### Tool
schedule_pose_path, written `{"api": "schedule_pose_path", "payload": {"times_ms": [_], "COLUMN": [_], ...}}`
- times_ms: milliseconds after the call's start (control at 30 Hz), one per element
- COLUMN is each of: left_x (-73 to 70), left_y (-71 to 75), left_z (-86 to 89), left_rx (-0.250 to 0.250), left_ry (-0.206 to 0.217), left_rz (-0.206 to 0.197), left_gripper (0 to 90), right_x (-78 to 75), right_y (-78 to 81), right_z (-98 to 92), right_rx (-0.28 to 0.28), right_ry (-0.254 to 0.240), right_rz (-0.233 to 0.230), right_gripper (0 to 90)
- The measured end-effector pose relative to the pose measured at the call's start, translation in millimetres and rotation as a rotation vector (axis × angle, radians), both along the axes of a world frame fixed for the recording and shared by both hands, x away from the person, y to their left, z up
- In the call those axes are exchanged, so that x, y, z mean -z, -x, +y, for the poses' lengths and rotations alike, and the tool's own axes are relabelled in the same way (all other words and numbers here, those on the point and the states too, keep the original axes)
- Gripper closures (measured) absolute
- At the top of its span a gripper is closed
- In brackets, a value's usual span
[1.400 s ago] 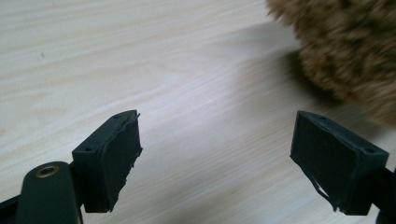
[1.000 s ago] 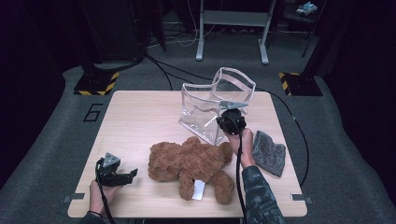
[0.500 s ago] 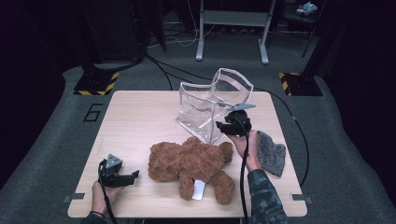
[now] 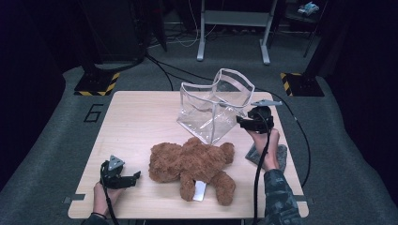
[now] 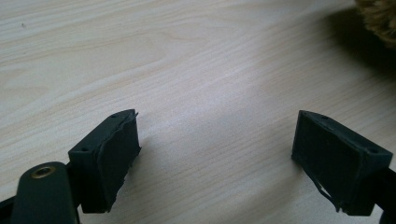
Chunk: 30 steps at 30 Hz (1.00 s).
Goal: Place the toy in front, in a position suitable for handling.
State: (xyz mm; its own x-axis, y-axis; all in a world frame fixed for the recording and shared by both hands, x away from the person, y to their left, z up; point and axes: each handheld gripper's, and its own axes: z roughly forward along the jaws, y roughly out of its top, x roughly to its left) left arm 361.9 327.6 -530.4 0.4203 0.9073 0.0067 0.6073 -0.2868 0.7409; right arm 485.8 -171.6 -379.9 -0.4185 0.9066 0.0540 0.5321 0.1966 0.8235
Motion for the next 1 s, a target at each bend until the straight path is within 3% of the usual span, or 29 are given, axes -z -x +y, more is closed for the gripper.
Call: {"api": "schedule_pose_path", "payload": {"times_ms": [267,533,733,800,867,900,933,1000], "left_x": [0.1,0.0,0.1,-0.2,0.4,0.3,0.3,0.3], "left_y": [0.0,0.0,-0.1,0.0,-0.2,0.0,0.0,-0.1], "left_z": [-0.1,-0.1,0.0,0.1,-0.3,-0.3,-0.3,-0.3], "left_rx": [0.000,0.000,0.002,0.003,-0.002,-0.002,-0.002,-0.001], "left_ry": [0.000,-0.001,0.000,-0.002,0.002,0.001,0.001,0.002], "left_rz": [0.000,-0.001,-0.001,0.003,-0.005,-0.004,-0.004,-0.004], "left_gripper": [14.2,14.3,14.3,14.3,14.3,14.3,14.3,14.3], "right_x": [-21.8,-23.5,-25.3,-24.6,-23.0,-19.9,-19.9,-17.0], "right_y": [-16.1,-36.1,-42.2,-45.8,-48.6,-51.0,-51.0,-51.8], "right_z": [-11.6,-6.9,-8.7,-10.9,-12.0,-11.3,-11.3,-8.8], "right_rx": [0.099,0.147,0.184,0.189,0.198,0.197,0.197,0.187], "right_ry": [-0.044,-0.054,-0.062,-0.072,-0.078,-0.085,-0.085,-0.101], "right_rz": [-0.018,0.000,-0.002,0.017,0.032,0.052,0.052,0.057], "right_gripper": [43.0,44.6,46.1,46.6,52.0,61.2,61.2,70.1]}}
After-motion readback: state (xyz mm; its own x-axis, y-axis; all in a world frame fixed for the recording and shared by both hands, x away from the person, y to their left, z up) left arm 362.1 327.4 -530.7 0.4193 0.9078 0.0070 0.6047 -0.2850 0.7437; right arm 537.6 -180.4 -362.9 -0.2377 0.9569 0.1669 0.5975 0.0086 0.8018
